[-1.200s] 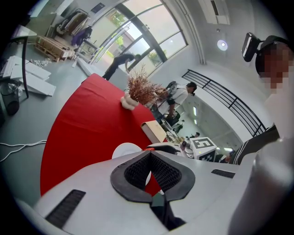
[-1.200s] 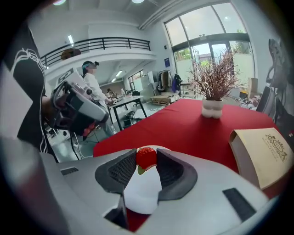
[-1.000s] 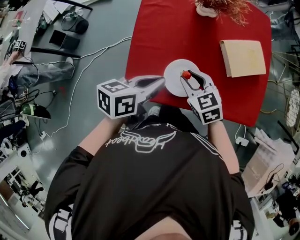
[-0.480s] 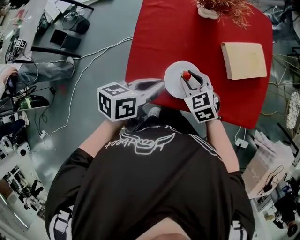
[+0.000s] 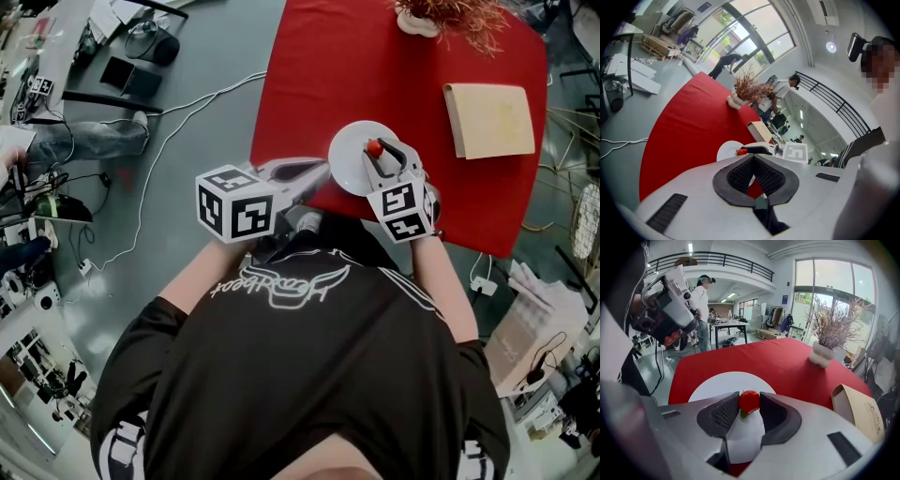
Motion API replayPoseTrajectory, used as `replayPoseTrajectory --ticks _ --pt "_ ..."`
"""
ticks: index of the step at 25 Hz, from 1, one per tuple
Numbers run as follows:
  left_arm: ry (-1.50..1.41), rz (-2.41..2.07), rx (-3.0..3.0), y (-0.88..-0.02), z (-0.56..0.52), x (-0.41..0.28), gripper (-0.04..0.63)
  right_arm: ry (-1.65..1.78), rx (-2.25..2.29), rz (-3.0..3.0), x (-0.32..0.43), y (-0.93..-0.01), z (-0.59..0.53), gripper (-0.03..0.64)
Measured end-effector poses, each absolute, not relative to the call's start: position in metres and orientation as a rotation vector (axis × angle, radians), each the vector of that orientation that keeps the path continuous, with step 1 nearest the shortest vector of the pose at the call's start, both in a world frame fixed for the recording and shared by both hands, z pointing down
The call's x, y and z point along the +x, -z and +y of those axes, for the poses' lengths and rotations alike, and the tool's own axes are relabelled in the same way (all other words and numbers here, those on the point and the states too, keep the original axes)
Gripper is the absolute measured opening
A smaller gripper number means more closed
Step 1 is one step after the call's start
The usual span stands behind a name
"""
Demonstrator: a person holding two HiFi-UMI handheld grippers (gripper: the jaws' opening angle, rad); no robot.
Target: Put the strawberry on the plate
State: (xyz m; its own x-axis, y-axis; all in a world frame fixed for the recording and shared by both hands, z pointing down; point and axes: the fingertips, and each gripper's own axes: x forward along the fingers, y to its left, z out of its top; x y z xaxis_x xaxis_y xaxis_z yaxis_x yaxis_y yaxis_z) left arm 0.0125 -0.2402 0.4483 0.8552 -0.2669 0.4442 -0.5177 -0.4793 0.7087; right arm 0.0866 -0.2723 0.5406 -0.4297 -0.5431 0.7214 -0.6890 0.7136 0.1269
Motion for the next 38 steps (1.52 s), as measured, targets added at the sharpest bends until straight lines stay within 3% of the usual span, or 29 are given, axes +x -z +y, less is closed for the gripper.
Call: replayPoseTrajectory --ticks 21,31,38 --pt "-0.330 -0.579 2.079 -0.449 -0.240 0.008 0.008 -0.217 0.890 -2.101 0.087 -0.548 -0.272 0.132" --pt "-0.320 -0.581 2.089 -0.446 -0.245 0.008 0.008 -0.303 0.922 -2.134 0.089 -0.543 -0.277 0.186" --pt "-0.296 -0.576 2.125 -0.430 -0.235 -0.002 0.008 -0.405 1.064 -2.249 0.087 -0.499 -0.271 0.186"
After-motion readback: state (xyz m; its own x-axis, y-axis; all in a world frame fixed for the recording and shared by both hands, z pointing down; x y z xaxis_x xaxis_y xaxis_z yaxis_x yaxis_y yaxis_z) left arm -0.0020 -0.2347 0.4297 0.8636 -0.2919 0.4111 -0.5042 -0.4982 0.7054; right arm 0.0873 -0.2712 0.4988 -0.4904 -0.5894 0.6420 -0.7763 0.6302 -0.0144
